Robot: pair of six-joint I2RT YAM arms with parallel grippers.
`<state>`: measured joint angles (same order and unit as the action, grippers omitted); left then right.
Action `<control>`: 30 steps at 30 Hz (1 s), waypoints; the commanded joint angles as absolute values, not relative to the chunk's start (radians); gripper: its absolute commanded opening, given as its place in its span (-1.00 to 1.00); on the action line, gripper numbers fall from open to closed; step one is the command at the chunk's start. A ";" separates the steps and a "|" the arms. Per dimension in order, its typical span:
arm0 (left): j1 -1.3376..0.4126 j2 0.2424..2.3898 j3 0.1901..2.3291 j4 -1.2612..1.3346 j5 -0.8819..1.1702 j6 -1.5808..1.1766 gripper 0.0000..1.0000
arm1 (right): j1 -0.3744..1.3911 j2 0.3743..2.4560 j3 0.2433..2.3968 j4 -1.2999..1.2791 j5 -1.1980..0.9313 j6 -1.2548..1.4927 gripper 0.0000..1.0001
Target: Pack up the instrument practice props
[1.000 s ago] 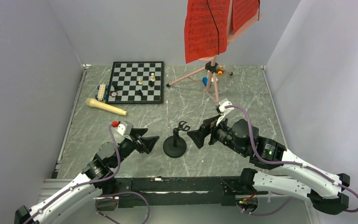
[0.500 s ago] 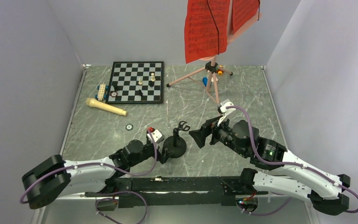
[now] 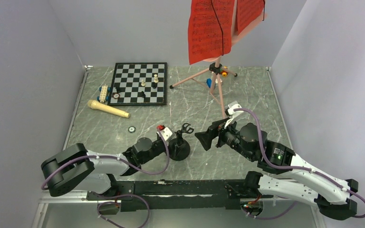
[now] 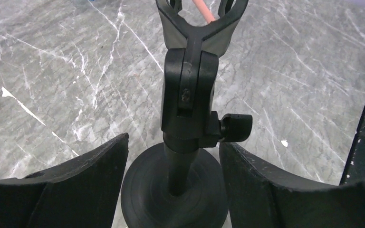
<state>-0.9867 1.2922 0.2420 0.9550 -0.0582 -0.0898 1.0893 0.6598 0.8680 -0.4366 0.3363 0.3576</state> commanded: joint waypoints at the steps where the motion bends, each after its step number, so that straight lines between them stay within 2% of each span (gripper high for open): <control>1: -0.994 1.337 0.281 1.025 -0.075 -0.054 0.43 | 1.087 0.661 0.881 -0.433 0.352 0.344 1.00; 6: -0.994 1.387 0.287 1.048 -0.090 -0.043 0.25 | 1.088 0.667 0.882 -0.433 0.353 0.347 1.00; 15: -0.995 1.448 0.288 1.125 -0.090 -0.058 -0.32 | 1.087 0.687 0.888 -0.434 0.349 0.347 1.00; 21: -1.010 1.415 0.272 1.128 -0.136 -0.045 -1.00 | 1.088 0.702 0.891 -0.431 0.350 0.342 1.00; 24: -1.034 1.291 0.242 1.051 -0.248 -0.025 -1.00 | 1.088 0.707 0.893 -0.430 0.351 0.336 0.99; 28: -1.035 0.989 0.272 0.615 -0.519 -0.111 -1.00 | 1.087 0.707 0.882 -0.416 0.349 0.329 1.00; 30: -0.990 0.842 0.306 0.402 -0.579 -0.165 -1.00 | 1.088 0.711 0.874 -0.402 0.343 0.325 1.00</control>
